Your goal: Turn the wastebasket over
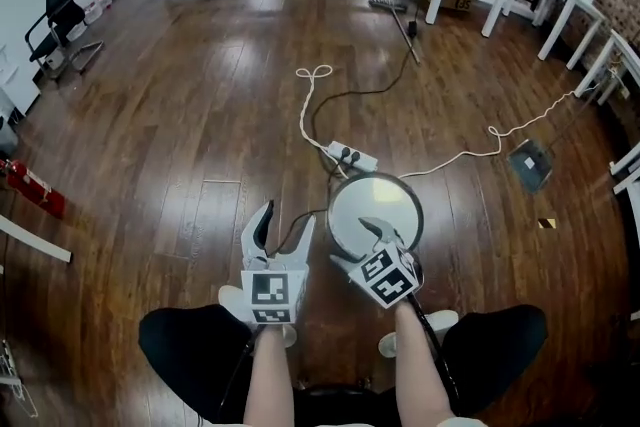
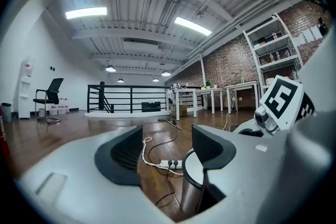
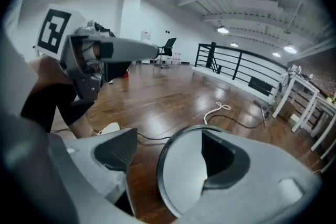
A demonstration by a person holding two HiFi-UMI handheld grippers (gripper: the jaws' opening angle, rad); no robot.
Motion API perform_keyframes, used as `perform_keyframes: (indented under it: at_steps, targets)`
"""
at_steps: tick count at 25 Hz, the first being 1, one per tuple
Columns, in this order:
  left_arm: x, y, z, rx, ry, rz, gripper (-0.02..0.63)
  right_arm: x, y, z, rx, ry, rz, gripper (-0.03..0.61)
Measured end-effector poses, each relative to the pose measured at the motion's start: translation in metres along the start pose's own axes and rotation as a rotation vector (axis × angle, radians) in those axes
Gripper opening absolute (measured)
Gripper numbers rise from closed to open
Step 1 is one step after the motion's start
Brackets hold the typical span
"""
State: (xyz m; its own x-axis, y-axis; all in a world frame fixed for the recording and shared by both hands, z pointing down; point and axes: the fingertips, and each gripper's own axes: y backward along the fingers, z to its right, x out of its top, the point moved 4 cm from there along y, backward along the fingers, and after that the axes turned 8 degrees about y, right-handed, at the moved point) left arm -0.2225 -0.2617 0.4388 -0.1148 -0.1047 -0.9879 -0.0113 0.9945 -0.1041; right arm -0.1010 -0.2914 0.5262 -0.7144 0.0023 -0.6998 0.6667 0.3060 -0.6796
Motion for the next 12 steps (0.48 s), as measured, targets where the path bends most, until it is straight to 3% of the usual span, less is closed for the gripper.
perform_keyframes:
  at_steps: [7, 12]
  targets:
    - [-0.021, -0.006, -0.013, 0.032, 0.013, -0.046, 0.321, -0.025, -0.059, -0.015, 0.091, 0.031, -0.159, 0.283]
    - [-0.026, -0.004, -0.019, 0.049, 0.029, -0.064, 0.321, -0.038, -0.076, -0.018, 0.022, 0.066, -0.219, 0.172]
